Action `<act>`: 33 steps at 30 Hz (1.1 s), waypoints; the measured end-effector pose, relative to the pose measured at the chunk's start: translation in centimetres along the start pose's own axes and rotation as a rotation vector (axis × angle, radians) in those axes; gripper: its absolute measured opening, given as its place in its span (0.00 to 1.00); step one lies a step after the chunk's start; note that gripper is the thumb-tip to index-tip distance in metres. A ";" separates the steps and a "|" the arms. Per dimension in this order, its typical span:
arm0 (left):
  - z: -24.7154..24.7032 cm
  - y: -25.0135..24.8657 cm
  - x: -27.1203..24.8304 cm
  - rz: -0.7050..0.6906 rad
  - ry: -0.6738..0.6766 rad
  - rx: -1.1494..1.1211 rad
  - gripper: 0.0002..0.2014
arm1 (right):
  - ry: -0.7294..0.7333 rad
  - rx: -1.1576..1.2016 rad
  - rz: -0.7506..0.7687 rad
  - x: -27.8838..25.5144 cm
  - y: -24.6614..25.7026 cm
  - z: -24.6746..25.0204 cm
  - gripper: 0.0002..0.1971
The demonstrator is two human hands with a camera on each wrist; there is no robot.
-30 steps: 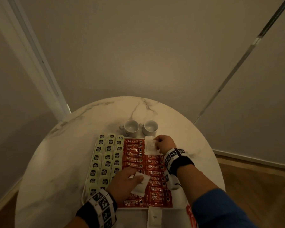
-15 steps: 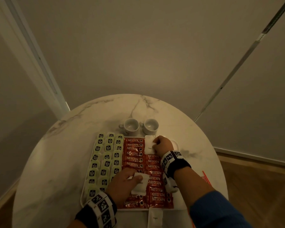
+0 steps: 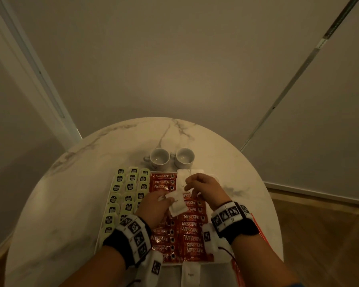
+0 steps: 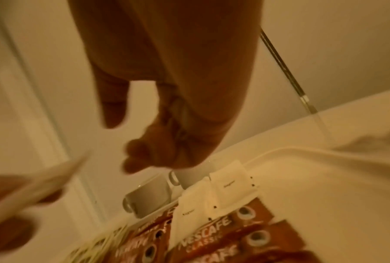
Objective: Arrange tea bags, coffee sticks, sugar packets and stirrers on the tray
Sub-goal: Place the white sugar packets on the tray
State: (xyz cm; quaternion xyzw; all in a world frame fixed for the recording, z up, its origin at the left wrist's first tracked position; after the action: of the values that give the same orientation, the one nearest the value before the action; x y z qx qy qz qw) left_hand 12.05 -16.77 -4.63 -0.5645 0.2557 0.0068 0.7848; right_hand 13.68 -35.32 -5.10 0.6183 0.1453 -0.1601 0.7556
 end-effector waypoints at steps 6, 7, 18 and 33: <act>-1.5 -2.0 2.7 -0.018 0.013 0.041 0.05 | 0.041 -0.069 0.030 -1.0 -1.4 0.5 0.10; -1.6 -2.0 3.2 -0.009 -0.003 0.056 0.04 | 0.002 -0.076 0.037 -0.9 -1.3 1.0 0.10; -4.6 -0.8 5.5 -0.132 0.205 0.726 0.19 | -0.339 -0.206 -0.178 3.1 -3.7 4.7 0.13; -5.8 -0.2 6.1 -0.180 0.268 0.900 0.18 | -0.359 -0.476 -0.221 3.4 -4.3 4.3 0.06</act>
State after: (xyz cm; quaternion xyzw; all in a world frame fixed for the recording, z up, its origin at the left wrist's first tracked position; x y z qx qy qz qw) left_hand 15.15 -23.68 -8.29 -0.1843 0.2824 -0.2455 0.9089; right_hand 15.05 -40.51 -9.47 0.3664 0.1095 -0.3091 0.8707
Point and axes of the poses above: each hand's wrist, its own x-axis towards the middle knuckle, its own z-axis out of the back of the hand, y = z × x, the point moved 6 cm from there along x, towards the middle knuckle, and after that the axes turned 3 degrees about y, right-handed, at the moved point
